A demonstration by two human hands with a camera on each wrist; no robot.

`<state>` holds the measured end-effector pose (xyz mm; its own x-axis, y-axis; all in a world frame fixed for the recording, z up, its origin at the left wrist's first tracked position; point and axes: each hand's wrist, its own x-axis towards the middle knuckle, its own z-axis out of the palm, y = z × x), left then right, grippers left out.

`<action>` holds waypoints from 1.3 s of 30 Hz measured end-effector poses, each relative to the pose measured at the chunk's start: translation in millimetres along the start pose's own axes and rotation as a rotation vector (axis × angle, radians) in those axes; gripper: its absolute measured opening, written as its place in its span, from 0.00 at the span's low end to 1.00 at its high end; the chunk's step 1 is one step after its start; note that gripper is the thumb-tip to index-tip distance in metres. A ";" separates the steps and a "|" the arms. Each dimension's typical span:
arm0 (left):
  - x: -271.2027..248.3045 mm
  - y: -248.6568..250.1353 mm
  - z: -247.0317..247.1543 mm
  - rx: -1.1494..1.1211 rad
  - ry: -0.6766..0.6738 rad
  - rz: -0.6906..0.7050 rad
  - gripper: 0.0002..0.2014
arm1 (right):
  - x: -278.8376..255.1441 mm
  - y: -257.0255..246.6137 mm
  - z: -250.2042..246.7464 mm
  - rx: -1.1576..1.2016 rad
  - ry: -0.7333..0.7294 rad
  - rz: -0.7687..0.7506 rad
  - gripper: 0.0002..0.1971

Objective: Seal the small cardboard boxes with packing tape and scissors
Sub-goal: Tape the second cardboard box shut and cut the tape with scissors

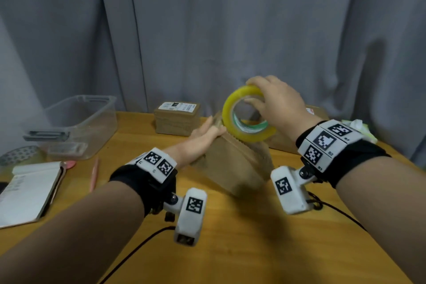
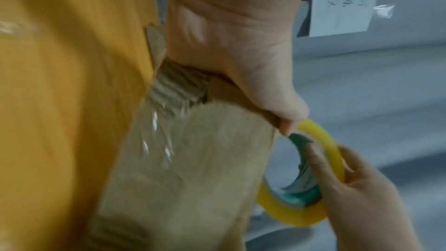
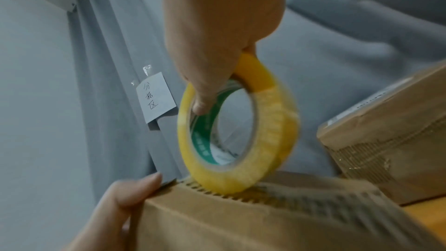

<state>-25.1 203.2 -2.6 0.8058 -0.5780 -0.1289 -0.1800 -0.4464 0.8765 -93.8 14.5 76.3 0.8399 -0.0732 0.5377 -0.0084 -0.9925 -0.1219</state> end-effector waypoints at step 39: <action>-21.9 -5.7 15.4 1.217 -0.153 0.154 0.49 | -10.2 -41.1 4.6 -0.534 -0.398 -0.433 0.22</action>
<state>-50.4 207.9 -11.9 0.6704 -0.7180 -0.1873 -0.7403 -0.6642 -0.1036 -99.5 56.4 72.0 0.9581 0.2702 0.0950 0.1886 -0.8447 0.5009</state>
